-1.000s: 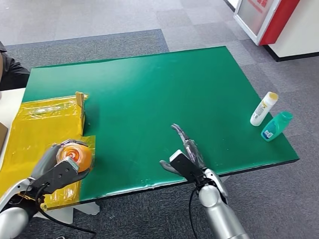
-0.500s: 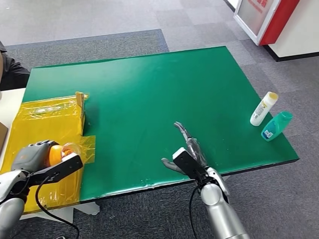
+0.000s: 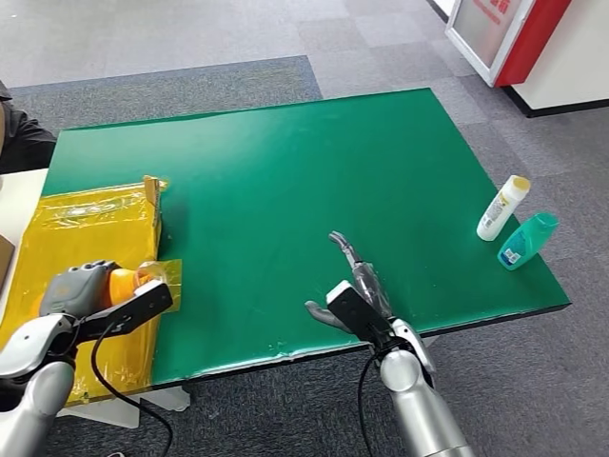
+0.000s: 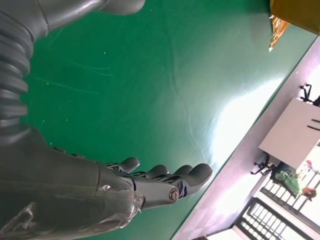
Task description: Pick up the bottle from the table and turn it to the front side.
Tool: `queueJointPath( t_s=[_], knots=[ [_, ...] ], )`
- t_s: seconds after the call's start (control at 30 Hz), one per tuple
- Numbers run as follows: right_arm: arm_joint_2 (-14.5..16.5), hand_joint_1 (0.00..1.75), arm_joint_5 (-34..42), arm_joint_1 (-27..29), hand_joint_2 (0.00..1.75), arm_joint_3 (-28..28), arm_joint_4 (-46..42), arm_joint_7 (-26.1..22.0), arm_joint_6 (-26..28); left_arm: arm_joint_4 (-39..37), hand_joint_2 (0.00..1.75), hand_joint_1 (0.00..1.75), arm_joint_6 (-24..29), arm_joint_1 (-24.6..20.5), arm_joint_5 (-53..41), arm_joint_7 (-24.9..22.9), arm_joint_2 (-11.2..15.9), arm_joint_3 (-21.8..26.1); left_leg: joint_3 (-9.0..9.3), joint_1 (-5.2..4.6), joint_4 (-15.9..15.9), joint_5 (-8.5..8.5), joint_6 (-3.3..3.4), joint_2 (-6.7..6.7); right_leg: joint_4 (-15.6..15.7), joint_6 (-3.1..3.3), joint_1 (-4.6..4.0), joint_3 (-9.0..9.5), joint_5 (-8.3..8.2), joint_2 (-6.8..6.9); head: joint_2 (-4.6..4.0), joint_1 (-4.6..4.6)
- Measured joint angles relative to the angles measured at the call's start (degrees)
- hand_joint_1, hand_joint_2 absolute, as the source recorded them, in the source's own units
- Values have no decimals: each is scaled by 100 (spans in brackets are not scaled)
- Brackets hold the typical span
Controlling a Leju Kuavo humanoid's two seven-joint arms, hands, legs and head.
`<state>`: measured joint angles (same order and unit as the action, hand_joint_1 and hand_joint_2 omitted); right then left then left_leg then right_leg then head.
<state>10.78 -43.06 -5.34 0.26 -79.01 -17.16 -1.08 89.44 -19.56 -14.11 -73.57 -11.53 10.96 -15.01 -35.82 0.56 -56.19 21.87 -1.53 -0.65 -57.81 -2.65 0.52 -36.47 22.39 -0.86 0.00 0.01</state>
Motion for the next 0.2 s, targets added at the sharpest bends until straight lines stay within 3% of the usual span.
queueJointPath(
  t_s=[0.03, 0.07, 0.17, 0.2],
  knots=[
    [5, 0, -8, -6, 175, 0, 6, 4, -14, -54, 175, 141, 58, -13, -148, 30, -83, 21, -1, 0, 0, 0, 0, 0, 0, 0, 0, 0, 0, 0, 0, 1],
    [15, 0, -18, -17, 175, 1, 16, 6, -29, -126, 175, 118, 127, -39, -305, 65, -180, 44, -2, 0, 0, 0, 0, 0, 0, -1, 0, 0, -1, 0, 0, 1],
    [59, 0, -40, -62, 175, 8, 57, 10, -61, -387, 175, 14, 303, -160, -708, 187, -502, 111, -3, -1, 0, -1, 1, -1, 0, -4, 1, 1, -3, 1, 0, 1],
    [67, 0, -42, -69, 175, 10, 64, 11, -64, -430, 175, 0, 325, -180, -761, 207, -553, 123, -3, -1, 0, -1, 1, -1, 1, -5, 2, 1, -4, 1, 0, 1]
  ],
)
